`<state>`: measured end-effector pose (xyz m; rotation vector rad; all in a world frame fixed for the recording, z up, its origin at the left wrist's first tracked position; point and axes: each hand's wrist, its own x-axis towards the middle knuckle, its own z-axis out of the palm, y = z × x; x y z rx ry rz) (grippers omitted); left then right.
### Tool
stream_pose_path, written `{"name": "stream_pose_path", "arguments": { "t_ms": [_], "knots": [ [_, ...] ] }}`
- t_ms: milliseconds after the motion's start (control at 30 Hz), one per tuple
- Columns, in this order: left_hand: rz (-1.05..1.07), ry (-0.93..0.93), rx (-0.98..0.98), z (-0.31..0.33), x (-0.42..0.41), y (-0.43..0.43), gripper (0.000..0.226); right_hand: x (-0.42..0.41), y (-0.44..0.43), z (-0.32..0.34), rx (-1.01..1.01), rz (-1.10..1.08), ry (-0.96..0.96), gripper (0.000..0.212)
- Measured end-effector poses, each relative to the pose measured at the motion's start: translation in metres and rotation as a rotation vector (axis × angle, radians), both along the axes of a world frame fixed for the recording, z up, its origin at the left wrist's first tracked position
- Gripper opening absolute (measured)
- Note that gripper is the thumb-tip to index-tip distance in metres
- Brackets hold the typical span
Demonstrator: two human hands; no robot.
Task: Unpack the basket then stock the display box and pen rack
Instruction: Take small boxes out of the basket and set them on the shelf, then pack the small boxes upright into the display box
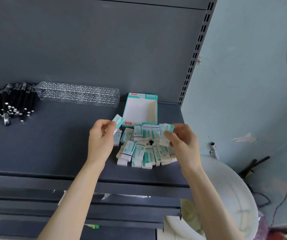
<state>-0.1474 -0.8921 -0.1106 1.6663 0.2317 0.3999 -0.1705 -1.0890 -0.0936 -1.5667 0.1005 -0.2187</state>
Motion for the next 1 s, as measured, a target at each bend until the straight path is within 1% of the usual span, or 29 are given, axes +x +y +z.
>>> {"name": "stream_pose_path", "arguments": {
  "t_ms": [100, 200, 333, 367, 467, 567, 633, 700, 833, 867, 933, 1000],
  "knots": [
    [-0.045, -0.038, -0.061, 0.005, 0.013, 0.006, 0.009, 0.018, 0.013, 0.006, -0.04, 0.044, -0.031, 0.023],
    [-0.157, -0.045, -0.16, 0.011, 0.029, 0.011, 0.01, 0.039, 0.03, 0.013, -0.029, 0.07, -0.023, 0.022],
    [-0.328, 0.034, -0.265, 0.019, 0.053, 0.022, 0.018, 0.068, 0.052, 0.018, -0.028, 0.045, 0.004, 0.024],
    [-0.364, 0.05, -0.279, 0.02, 0.06, 0.025, 0.017, 0.075, 0.057, 0.019, -0.024, 0.047, -0.005, 0.026],
    [-0.437, 0.096, -0.251, 0.021, 0.078, 0.032, 0.01, 0.089, 0.07, 0.021, 0.025, 0.045, -0.016, 0.027],
    [-0.447, 0.119, -0.225, 0.02, 0.094, 0.032, 0.015, 0.101, 0.076, 0.023, 0.023, 0.037, 0.008, 0.018],
    [-0.446, 0.125, -0.232, 0.019, 0.103, 0.029, 0.021, 0.107, 0.078, 0.023, 0.032, 0.036, 0.041, 0.019],
    [-0.461, 0.121, -0.226, 0.019, 0.111, 0.027, 0.022, 0.112, 0.079, 0.022, 0.011, 0.059, 0.058, 0.024],
    [-0.44, 0.136, -0.211, 0.016, 0.124, 0.025, 0.014, 0.122, 0.075, 0.018, -0.1, 0.122, 0.084, 0.03],
    [-0.429, 0.142, -0.21, 0.015, 0.127, 0.026, 0.015, 0.125, 0.073, 0.017, -0.155, 0.128, 0.085, 0.031],
    [-0.403, 0.16, -0.204, 0.014, 0.133, 0.026, 0.019, 0.132, 0.068, 0.013, -0.394, 0.114, 0.084, 0.032],
    [-0.389, 0.169, -0.177, 0.014, 0.138, 0.025, 0.019, 0.141, 0.062, 0.012, -0.621, 0.105, 0.057, 0.034]
  ]
}}
